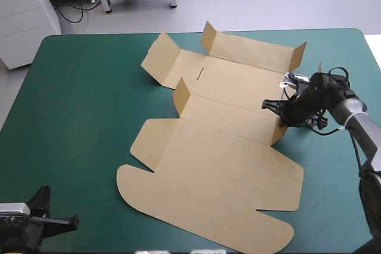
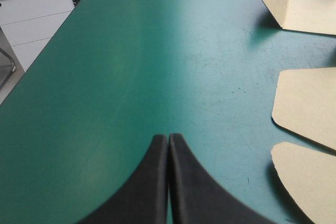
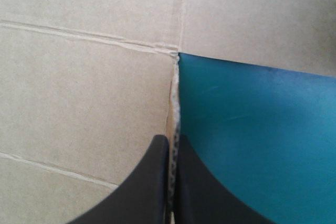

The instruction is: Fold the box

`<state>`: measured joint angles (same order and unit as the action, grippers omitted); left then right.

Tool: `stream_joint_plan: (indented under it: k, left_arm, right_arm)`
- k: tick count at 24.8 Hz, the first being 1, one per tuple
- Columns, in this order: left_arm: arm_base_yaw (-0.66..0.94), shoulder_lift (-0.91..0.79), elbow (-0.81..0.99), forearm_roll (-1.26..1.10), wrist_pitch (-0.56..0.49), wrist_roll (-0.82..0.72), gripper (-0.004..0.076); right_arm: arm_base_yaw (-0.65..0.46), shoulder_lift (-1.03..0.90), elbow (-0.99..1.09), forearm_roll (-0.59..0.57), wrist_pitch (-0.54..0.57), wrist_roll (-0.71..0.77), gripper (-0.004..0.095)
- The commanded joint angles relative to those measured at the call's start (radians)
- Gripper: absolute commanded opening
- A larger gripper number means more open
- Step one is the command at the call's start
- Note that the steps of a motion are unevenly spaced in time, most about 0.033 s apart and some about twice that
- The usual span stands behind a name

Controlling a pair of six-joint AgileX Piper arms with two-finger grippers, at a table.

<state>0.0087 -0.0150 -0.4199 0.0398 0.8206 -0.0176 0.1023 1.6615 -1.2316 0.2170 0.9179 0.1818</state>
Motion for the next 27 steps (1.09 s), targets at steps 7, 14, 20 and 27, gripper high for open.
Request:
stream_joint_plan:
  k: [7,14,20,27]
  left_arm:
    - [-0.004,-0.015,-0.02,-0.006,-0.075,-0.004,-0.0032]
    - [-0.004,-0.015,-0.02,-0.006,-0.075,-0.004,-0.0032]
    - [-0.004,-0.015,-0.02,-0.006,-0.075,-0.004,-0.0032]
    - [-0.004,-0.015,-0.02,-0.006,-0.075,-0.004,-0.0032]
  right_arm:
    - [0.002,-0.038,-0.112,0.066,-0.054,-0.412,-0.0023]
    - [0.086,-0.006,-0.285,0.128,-0.06,-0.678,-0.0022]
    - [0.222,0.073,-0.411,0.049,-0.092,-0.837,-0.0023]
    - [0.325,0.151,-0.528,0.047,-0.136,-1.185,-0.0023]
